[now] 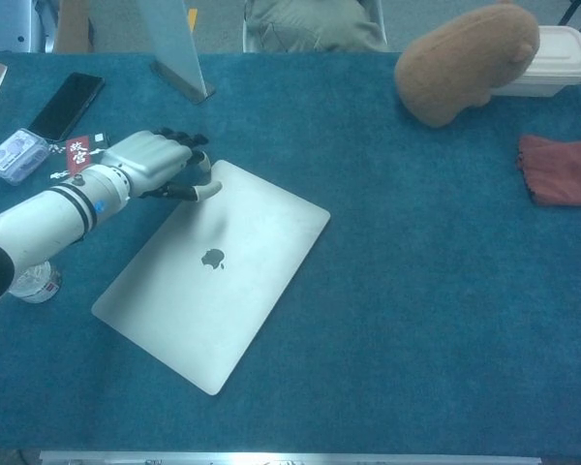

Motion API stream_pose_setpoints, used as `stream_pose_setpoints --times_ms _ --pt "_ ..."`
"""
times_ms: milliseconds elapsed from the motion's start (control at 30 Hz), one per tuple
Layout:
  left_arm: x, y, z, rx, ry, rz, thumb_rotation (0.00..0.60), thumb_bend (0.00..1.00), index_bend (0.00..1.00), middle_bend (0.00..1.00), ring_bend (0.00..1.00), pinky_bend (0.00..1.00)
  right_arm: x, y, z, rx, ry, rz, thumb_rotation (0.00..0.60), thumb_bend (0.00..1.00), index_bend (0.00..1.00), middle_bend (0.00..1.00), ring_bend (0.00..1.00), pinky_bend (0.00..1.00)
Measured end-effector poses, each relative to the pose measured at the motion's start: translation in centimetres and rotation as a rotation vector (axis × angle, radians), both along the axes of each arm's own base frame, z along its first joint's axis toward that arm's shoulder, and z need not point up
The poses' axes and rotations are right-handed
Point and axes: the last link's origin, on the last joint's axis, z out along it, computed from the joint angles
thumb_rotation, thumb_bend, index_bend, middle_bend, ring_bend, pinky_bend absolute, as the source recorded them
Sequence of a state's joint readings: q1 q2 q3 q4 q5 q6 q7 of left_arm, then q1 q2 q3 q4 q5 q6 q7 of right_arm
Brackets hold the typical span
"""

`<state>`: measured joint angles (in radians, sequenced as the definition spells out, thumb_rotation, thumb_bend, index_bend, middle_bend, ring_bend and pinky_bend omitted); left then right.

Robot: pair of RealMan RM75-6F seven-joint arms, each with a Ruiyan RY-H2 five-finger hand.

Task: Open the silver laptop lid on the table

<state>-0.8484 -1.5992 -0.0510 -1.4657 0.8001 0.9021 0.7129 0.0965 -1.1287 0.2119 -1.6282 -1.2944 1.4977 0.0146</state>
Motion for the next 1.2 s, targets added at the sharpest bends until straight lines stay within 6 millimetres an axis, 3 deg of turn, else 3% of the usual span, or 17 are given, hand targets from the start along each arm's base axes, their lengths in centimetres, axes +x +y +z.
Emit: stream_pose_setpoints --times_ms 367,500,700,967,1200 --pt "2.5 -2.2 0.1 -0.027 -0.031 -0.081 0.000 0.26 0.21 0.00 0.00 0.00 -0.3 0.3 0.5 -0.019 -0.007 0.001 0.511 0.31 0.00 0.11 0.00 0.03" --pt "3.1 -3.0 1.5 -0.002 -0.051 -0.113 0.004 0.26 0.11 0.00 0.00 0.00 -0.3 0.2 0.5 -0.016 -0.011 0.009 0.511 0.31 0.00 0.11 0.00 0.03" --pt "2.5 -5.1 4.3 0.051 -0.075 -0.127 0.200 0.26 0.00 0.00 0.00 0.00 -0.5 0.0 0.2 -0.006 -0.020 0.013 0.509 0.31 0.00 0.11 0.00 0.03" --pt "1.3 -8.5 6.4 0.056 -0.115 -0.127 0.248 0.26 0.00 0.00 0.00 0.00 -0.5 -0.7 -0.4 0.012 -0.024 0.025 0.510 0.31 0.00 0.11 0.00 0.03" --pt "1.9 -10.8 6.4 0.010 -0.109 -0.155 0.358 0.26 0.00 0.00 0.00 0.00 -0.3 -1.0 -0.6 0.017 -0.027 0.032 0.510 0.31 0.00 0.11 0.00 0.03"
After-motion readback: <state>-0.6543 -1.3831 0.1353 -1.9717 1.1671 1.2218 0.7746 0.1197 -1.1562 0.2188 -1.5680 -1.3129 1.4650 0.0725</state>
